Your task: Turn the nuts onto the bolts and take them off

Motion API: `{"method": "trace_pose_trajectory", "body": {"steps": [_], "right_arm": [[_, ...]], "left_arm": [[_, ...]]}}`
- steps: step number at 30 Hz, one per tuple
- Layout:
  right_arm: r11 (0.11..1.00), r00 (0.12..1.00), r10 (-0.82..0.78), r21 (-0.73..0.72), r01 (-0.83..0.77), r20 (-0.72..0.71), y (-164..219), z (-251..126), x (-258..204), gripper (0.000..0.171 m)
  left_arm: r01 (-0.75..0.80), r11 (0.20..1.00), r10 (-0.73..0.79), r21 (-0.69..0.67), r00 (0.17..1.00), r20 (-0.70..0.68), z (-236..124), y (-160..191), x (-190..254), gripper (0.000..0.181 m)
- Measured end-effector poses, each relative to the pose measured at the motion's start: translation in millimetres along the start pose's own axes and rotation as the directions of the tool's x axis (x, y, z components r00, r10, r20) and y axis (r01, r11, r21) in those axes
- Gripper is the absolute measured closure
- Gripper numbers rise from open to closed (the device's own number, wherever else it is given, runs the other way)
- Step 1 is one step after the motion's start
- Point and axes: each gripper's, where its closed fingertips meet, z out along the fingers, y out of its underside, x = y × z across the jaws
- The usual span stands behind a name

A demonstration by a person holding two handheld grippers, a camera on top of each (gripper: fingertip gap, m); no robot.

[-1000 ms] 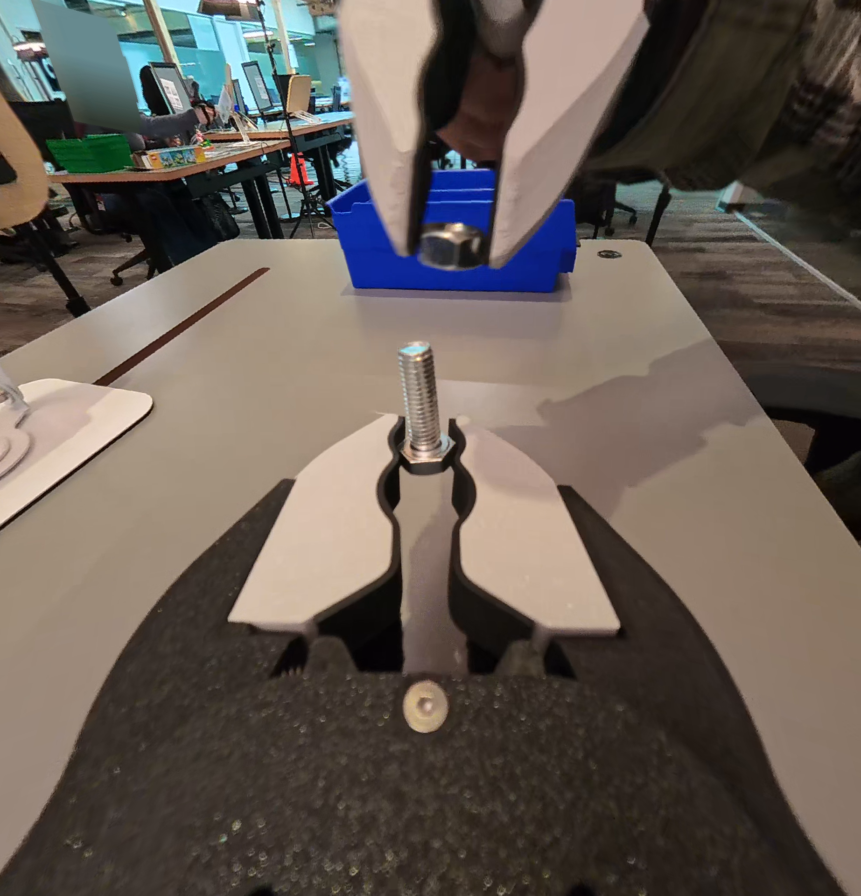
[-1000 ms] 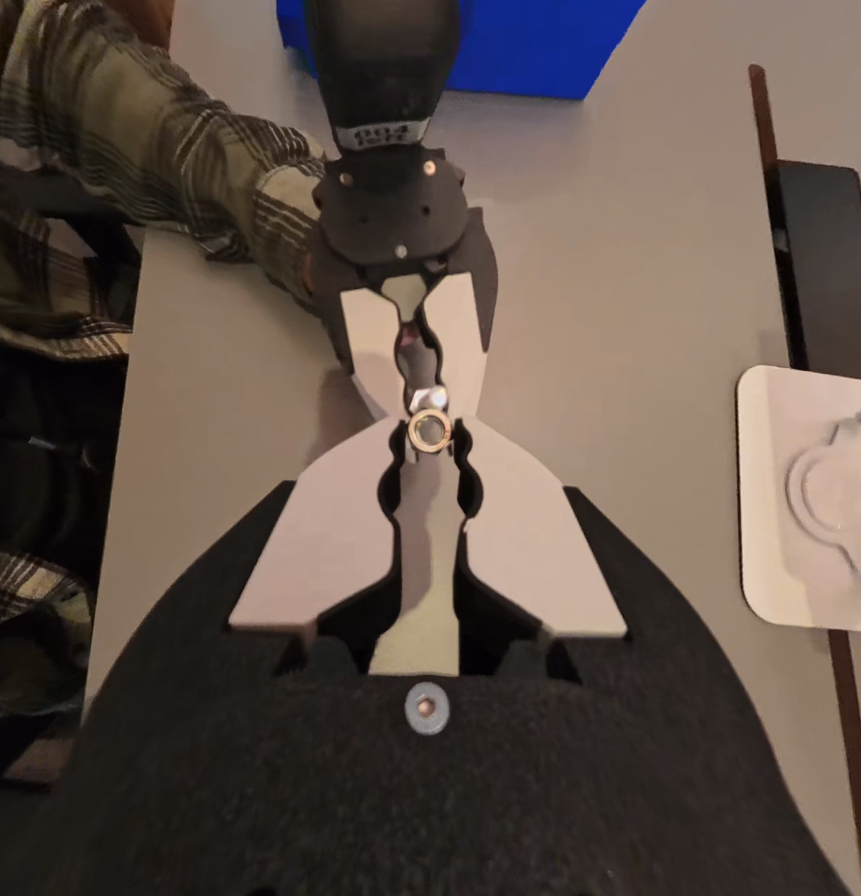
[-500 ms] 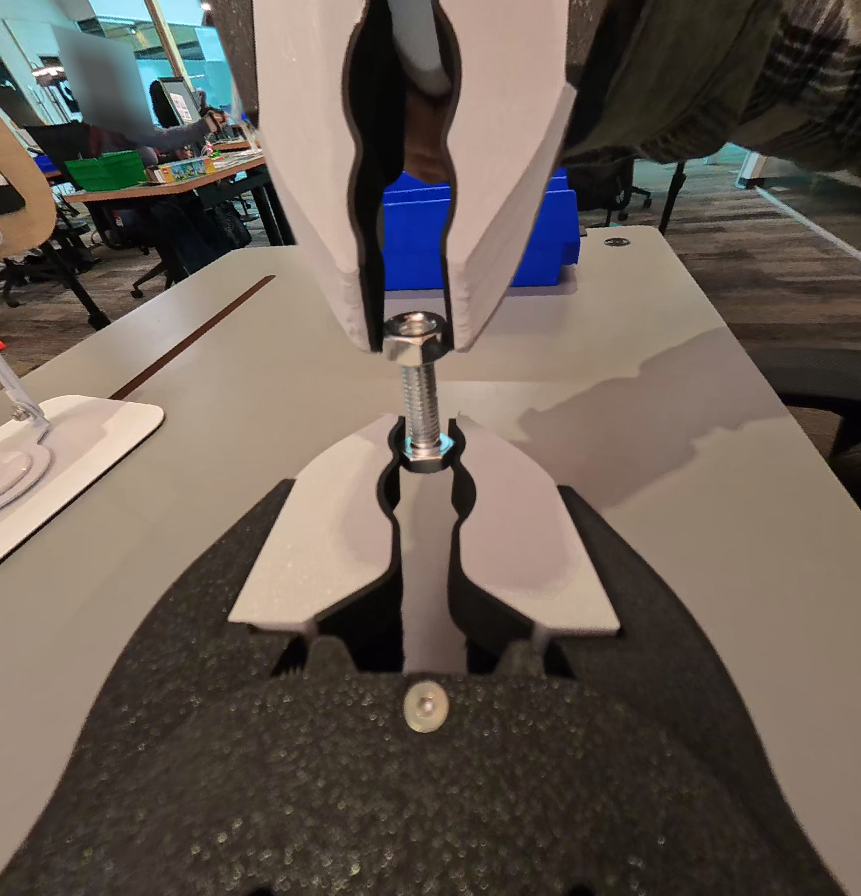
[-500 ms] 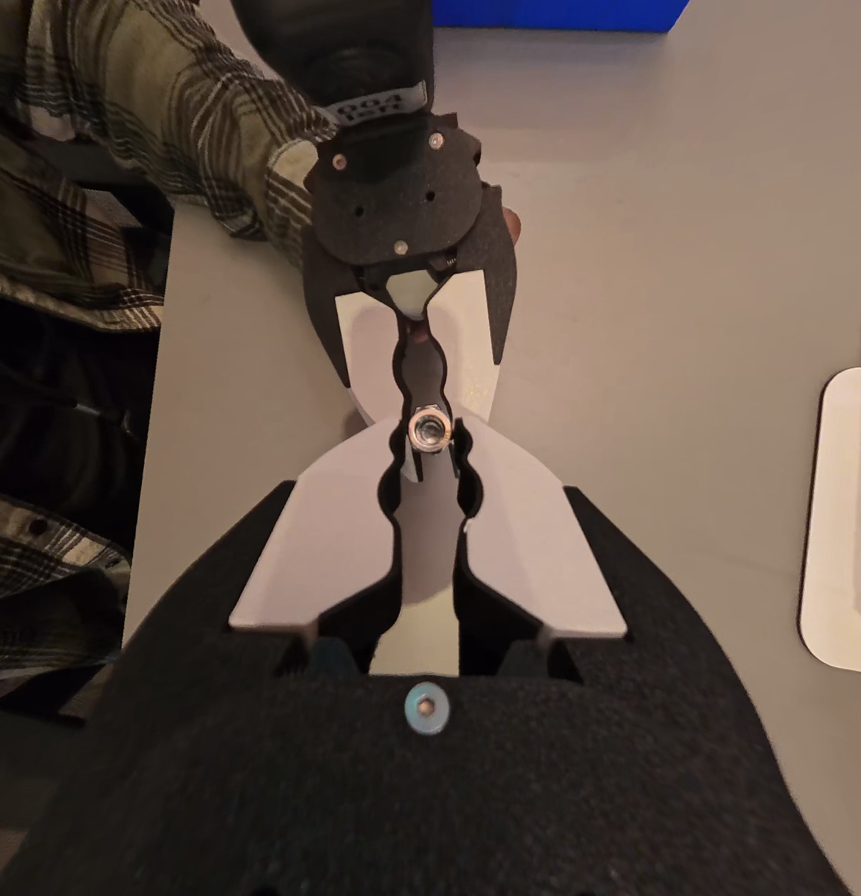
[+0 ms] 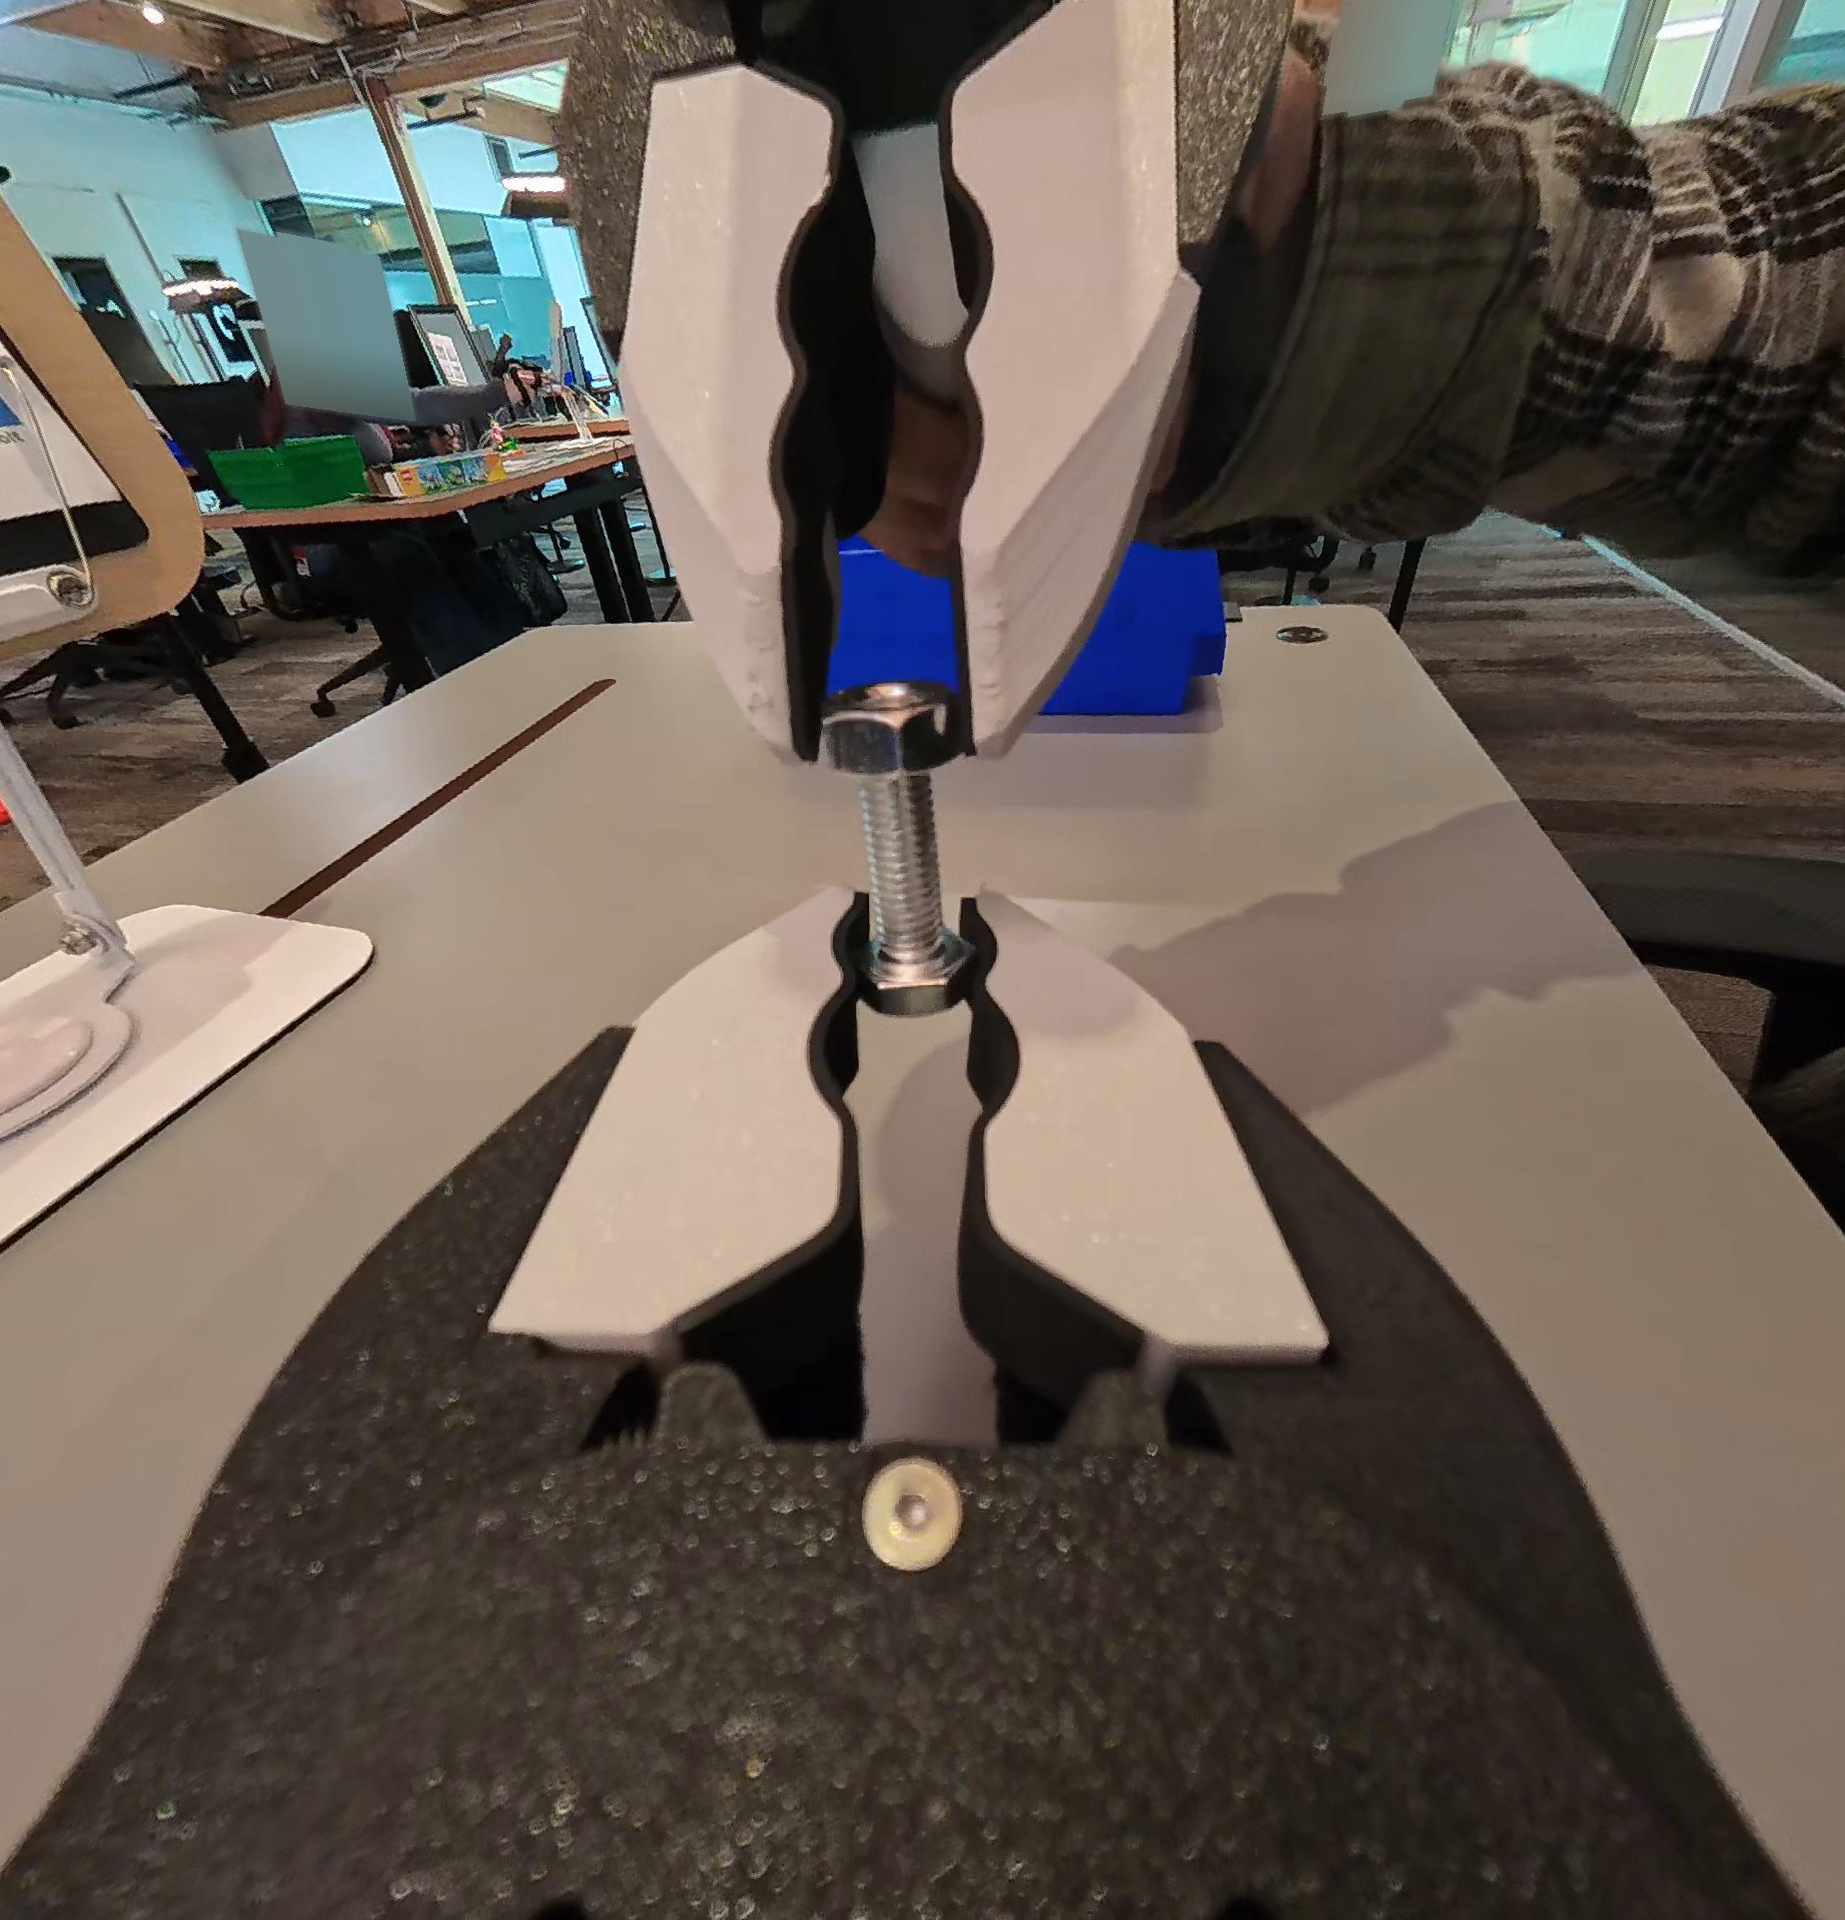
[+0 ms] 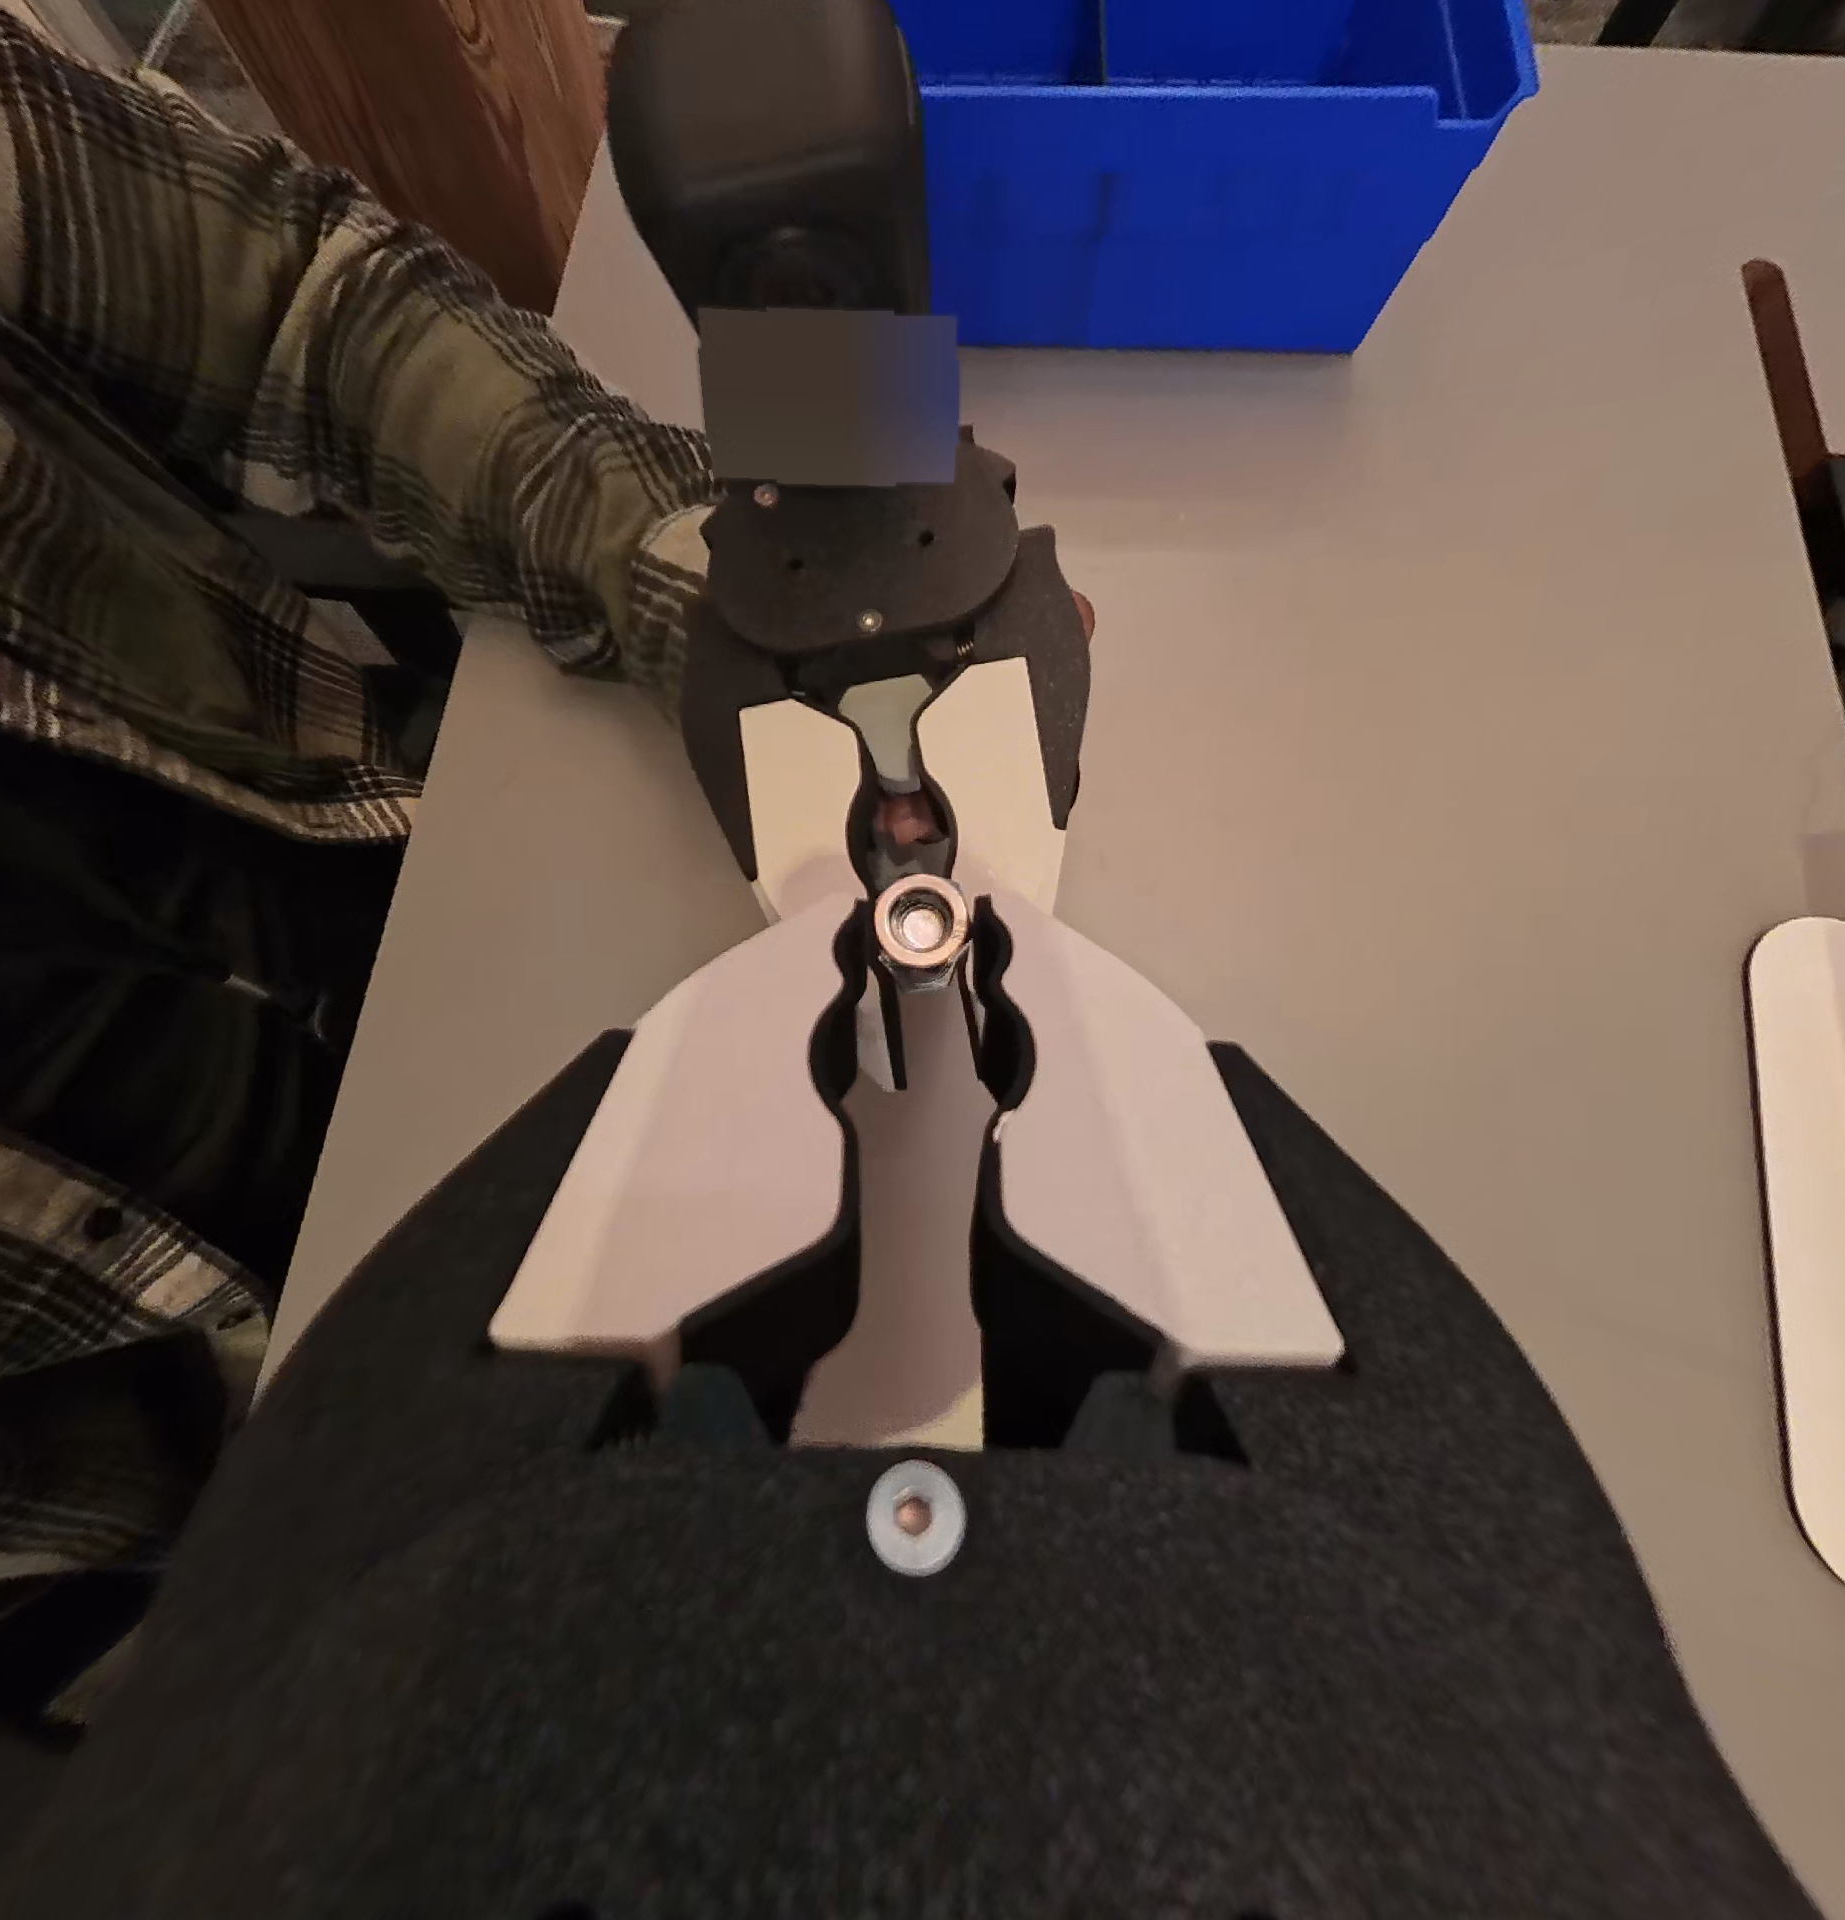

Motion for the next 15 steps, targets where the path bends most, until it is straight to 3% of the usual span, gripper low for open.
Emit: {"method": "trace_pose_trajectory", "body": {"steps": [15], "right_arm": [[1.000, 0.999, -0.016, -0.022, 0.015, -0.037, 3.9, 0.4, 4.9, 0.153]], "left_arm": [[-0.021, 0.998, 0.023, -0.056, 0.999, 0.042, -1.2, 3.1, -6.0, 0.165]]}}
